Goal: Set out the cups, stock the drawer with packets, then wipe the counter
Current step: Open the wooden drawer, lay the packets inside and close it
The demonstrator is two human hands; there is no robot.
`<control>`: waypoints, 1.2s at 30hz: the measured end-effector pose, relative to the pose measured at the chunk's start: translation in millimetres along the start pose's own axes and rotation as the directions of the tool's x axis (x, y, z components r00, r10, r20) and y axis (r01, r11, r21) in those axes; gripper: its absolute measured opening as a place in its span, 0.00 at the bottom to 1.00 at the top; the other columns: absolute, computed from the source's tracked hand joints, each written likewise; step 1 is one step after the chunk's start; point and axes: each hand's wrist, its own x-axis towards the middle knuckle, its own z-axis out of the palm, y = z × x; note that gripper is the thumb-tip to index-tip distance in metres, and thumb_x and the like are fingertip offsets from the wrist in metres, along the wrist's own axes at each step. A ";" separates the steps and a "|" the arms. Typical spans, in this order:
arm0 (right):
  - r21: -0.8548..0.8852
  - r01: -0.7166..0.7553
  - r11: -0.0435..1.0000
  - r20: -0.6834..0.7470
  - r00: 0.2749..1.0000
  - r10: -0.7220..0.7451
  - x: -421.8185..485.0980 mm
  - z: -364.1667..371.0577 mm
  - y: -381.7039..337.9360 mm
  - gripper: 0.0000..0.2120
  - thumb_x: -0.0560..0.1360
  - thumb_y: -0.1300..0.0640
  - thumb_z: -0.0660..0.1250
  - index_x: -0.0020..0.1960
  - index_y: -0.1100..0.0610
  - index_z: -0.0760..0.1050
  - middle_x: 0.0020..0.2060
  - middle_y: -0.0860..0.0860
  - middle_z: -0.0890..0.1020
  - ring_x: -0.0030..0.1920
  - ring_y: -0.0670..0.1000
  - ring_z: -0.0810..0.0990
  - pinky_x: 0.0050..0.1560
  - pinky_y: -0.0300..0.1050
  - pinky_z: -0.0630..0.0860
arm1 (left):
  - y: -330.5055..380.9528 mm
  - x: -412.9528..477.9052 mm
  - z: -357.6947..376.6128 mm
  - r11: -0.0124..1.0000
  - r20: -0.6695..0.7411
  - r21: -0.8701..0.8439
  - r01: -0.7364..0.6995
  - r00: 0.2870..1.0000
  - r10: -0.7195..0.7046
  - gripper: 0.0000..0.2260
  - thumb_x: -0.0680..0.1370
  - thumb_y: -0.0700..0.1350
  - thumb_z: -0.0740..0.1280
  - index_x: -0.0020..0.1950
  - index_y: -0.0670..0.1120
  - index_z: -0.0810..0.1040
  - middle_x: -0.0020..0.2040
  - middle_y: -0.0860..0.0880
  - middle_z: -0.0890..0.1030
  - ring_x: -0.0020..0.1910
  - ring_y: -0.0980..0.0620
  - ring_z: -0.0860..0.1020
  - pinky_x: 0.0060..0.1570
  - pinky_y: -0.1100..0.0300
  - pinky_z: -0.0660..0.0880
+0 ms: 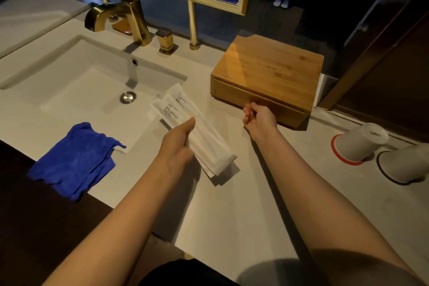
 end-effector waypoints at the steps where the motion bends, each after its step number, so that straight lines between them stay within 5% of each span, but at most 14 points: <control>1: -0.023 0.009 1.000 -0.006 1.000 -0.009 -1.6 -1.5 3.2 0.08 0.75 0.60 0.65 0.38 0.61 0.78 0.28 0.52 0.80 0.26 0.45 0.75 0.27 0.35 0.71 | 2.1 0.4 -1.0 1.000 -0.005 -0.006 -0.004 1.000 0.004 0.07 0.74 0.39 0.68 0.50 0.47 0.77 0.42 0.45 0.85 0.38 0.45 0.84 0.33 0.48 0.80; 5: -0.227 0.050 0.973 -0.014 0.998 -0.055 -14.1 -11.6 20.0 0.11 0.75 0.54 0.66 0.38 0.58 0.81 0.24 0.49 0.81 0.25 0.45 0.77 0.31 0.38 0.76 | 9.4 -2.3 -4.3 0.998 0.010 -0.049 -0.024 1.000 0.025 0.07 0.74 0.38 0.68 0.49 0.49 0.76 0.48 0.45 0.83 0.41 0.43 0.83 0.35 0.45 0.80; 8: -0.509 0.170 0.844 0.099 0.985 -0.139 -27.7 -25.3 21.2 0.13 0.77 0.51 0.63 0.38 0.55 0.80 0.29 0.50 0.82 0.29 0.47 0.79 0.36 0.41 0.78 | 15.7 -8.2 -3.1 0.997 0.022 -0.045 -0.056 0.998 0.057 0.06 0.75 0.38 0.66 0.47 0.49 0.74 0.53 0.45 0.81 0.49 0.43 0.81 0.37 0.46 0.79; 10: -0.691 0.409 0.596 0.221 0.905 -0.364 -37.0 -35.5 13.3 0.13 0.78 0.53 0.61 0.38 0.55 0.79 0.31 0.51 0.81 0.32 0.48 0.80 0.35 0.41 0.77 | 19.4 -12.6 -1.5 0.996 0.030 -0.061 -0.064 0.997 0.066 0.06 0.76 0.38 0.65 0.46 0.50 0.73 0.55 0.44 0.79 0.56 0.41 0.78 0.46 0.44 0.76; 12: -0.762 0.617 0.196 0.368 0.661 -0.654 -47.5 -42.7 -1.3 0.09 0.77 0.56 0.62 0.41 0.55 0.78 0.37 0.50 0.81 0.38 0.48 0.79 0.38 0.37 0.74 | 22.1 -15.6 -1.1 0.996 0.038 -0.064 -0.070 0.997 0.072 0.06 0.76 0.38 0.64 0.48 0.49 0.73 0.58 0.44 0.78 0.59 0.40 0.76 0.53 0.42 0.74; 14: -0.761 0.638 -0.119 0.506 0.469 -0.724 -51.3 -46.6 -16.7 0.06 0.76 0.57 0.64 0.51 0.55 0.78 0.46 0.51 0.81 0.49 0.51 0.77 0.47 0.42 0.73 | 23.1 -17.5 0.1 0.996 0.038 -0.060 -0.073 0.996 0.075 0.08 0.76 0.39 0.65 0.54 0.49 0.72 0.62 0.43 0.76 0.61 0.40 0.76 0.56 0.41 0.72; 15: -0.776 0.599 -0.196 0.551 0.495 -0.672 -49.6 -47.6 -22.5 0.09 0.76 0.56 0.65 0.55 0.56 0.77 0.50 0.52 0.80 0.54 0.53 0.75 0.52 0.47 0.74 | 22.8 -18.4 1.3 0.996 0.036 -0.059 -0.073 0.997 0.075 0.10 0.76 0.39 0.65 0.56 0.49 0.71 0.63 0.43 0.76 0.61 0.40 0.75 0.57 0.40 0.72; 18: -0.836 0.499 -0.230 0.542 0.681 -0.493 -43.1 -51.7 -23.8 0.11 0.77 0.54 0.62 0.58 0.56 0.75 0.49 0.54 0.79 0.53 0.55 0.76 0.54 0.52 0.74 | 22.3 -21.2 7.4 0.996 0.051 -0.071 -0.056 0.997 0.059 0.07 0.76 0.39 0.64 0.52 0.48 0.73 0.65 0.43 0.75 0.62 0.40 0.75 0.58 0.41 0.71; 21: -0.837 0.491 -0.241 0.535 0.648 -0.541 -41.7 -55.3 -16.0 0.09 0.78 0.55 0.61 0.52 0.57 0.77 0.44 0.54 0.79 0.46 0.53 0.77 0.46 0.46 0.74 | 23.7 -21.6 7.4 0.998 0.069 -0.054 -0.035 0.997 0.039 0.12 0.76 0.39 0.65 0.59 0.49 0.72 0.63 0.43 0.76 0.60 0.40 0.76 0.50 0.42 0.75; 26: -0.792 0.541 -0.284 0.593 0.568 -0.571 -48.1 -62.7 0.8 0.07 0.77 0.56 0.62 0.47 0.57 0.78 0.41 0.54 0.79 0.43 0.52 0.76 0.42 0.45 0.74 | 37.8 -14.6 0.7 0.998 0.046 -0.049 -0.029 0.998 0.032 0.06 0.74 0.37 0.67 0.48 0.47 0.76 0.55 0.44 0.81 0.55 0.42 0.79 0.53 0.40 0.75; 29: -0.774 0.568 -0.280 0.608 0.543 -0.579 -53.2 -68.4 9.4 0.06 0.77 0.57 0.62 0.48 0.57 0.78 0.41 0.54 0.80 0.42 0.51 0.75 0.41 0.44 0.73 | 43.7 -11.1 -3.4 0.999 0.037 -0.008 -0.041 0.998 0.041 0.07 0.73 0.37 0.68 0.46 0.48 0.77 0.43 0.46 0.85 0.43 0.45 0.83 0.42 0.43 0.79; 33: -0.771 0.576 -0.272 0.609 0.544 -0.577 -57.7 -70.5 15.7 0.06 0.77 0.57 0.63 0.48 0.57 0.78 0.40 0.53 0.80 0.42 0.50 0.75 0.41 0.44 0.72 | 40.5 -9.3 -2.7 0.999 0.026 0.004 -0.051 0.998 0.051 0.10 0.73 0.37 0.69 0.49 0.49 0.76 0.54 0.45 0.81 0.50 0.43 0.81 0.51 0.39 0.77; 36: -0.768 0.581 -0.271 0.611 0.538 -0.580 -63.5 -73.2 20.7 0.06 0.76 0.57 0.64 0.48 0.57 0.79 0.40 0.53 0.80 0.42 0.51 0.76 0.41 0.45 0.74 | 36.5 -12.3 -0.4 0.998 0.060 0.028 -0.061 0.996 0.059 0.12 0.72 0.38 0.69 0.52 0.51 0.74 0.57 0.44 0.79 0.53 0.41 0.80 0.46 0.39 0.78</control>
